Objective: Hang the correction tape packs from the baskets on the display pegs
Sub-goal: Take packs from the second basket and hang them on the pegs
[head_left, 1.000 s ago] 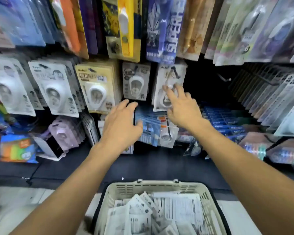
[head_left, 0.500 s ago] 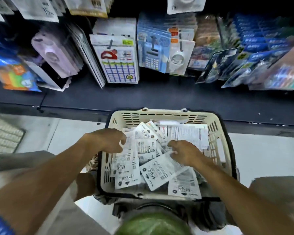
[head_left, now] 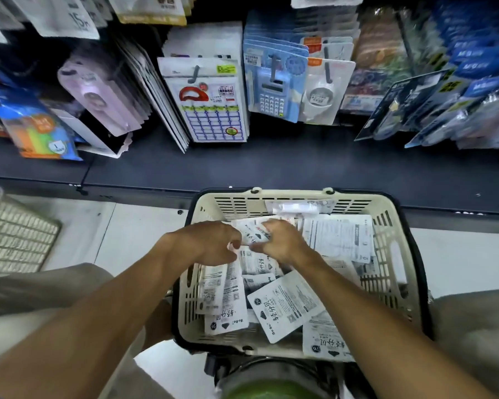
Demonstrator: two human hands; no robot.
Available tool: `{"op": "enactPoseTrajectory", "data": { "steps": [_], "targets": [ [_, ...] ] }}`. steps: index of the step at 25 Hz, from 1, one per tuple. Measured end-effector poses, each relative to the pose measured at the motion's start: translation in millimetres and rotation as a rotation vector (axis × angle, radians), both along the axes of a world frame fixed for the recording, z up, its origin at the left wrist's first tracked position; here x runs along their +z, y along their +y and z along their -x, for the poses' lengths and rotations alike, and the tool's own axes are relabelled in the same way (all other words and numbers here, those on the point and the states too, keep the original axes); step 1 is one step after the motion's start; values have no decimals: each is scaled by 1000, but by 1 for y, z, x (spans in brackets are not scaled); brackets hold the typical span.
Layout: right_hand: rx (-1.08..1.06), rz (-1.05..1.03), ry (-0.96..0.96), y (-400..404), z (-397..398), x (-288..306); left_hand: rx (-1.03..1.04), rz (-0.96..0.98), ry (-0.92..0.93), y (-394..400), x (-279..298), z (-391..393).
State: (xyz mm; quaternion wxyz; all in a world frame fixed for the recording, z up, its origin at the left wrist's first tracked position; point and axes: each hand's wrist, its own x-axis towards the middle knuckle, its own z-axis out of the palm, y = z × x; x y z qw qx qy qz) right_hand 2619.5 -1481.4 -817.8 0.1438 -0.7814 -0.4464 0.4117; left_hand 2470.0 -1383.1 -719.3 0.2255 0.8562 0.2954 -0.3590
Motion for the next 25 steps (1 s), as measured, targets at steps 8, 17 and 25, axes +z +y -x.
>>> {"op": "enactPoseTrajectory", "data": {
  "steps": [8,17,25],
  "targets": [
    [52,-55,-79,14,14,3,39,-19,57,12,3,12],
    [-641,-246,596,27,-88,155,196,-107,-539,-3,36,-18],
    [-682,-524,924,-11,-91,218,894,271,-1233,-35,87,-58]
  ]
}}
